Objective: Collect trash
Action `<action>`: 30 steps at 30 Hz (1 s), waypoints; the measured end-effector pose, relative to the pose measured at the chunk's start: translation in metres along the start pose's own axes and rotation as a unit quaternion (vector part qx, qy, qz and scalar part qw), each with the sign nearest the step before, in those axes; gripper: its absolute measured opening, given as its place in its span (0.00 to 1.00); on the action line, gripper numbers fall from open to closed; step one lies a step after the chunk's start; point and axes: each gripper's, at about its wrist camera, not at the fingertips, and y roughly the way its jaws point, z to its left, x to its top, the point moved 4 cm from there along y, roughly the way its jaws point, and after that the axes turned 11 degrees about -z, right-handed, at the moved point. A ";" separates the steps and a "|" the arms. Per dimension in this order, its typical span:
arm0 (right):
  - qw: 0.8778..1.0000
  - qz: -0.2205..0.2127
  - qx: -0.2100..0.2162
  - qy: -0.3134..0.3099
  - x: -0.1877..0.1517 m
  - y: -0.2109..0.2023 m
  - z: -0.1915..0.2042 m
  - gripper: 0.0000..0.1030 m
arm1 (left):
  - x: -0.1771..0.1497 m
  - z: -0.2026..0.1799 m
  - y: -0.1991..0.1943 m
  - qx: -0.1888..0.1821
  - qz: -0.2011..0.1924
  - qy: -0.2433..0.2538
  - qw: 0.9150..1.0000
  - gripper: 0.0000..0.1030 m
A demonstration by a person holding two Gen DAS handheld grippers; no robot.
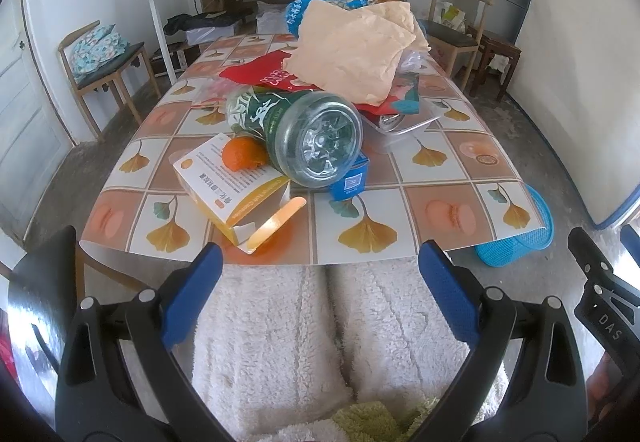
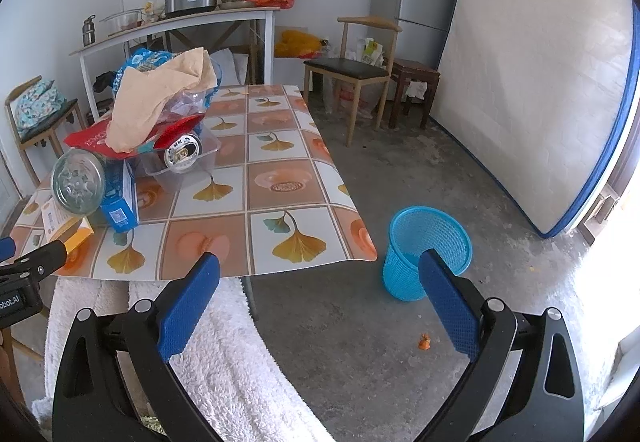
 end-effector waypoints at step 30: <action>1.000 -0.007 0.001 -0.002 0.004 0.000 0.003 0.94 | 0.002 0.006 0.003 0.006 -0.002 -0.004 1.000 0.92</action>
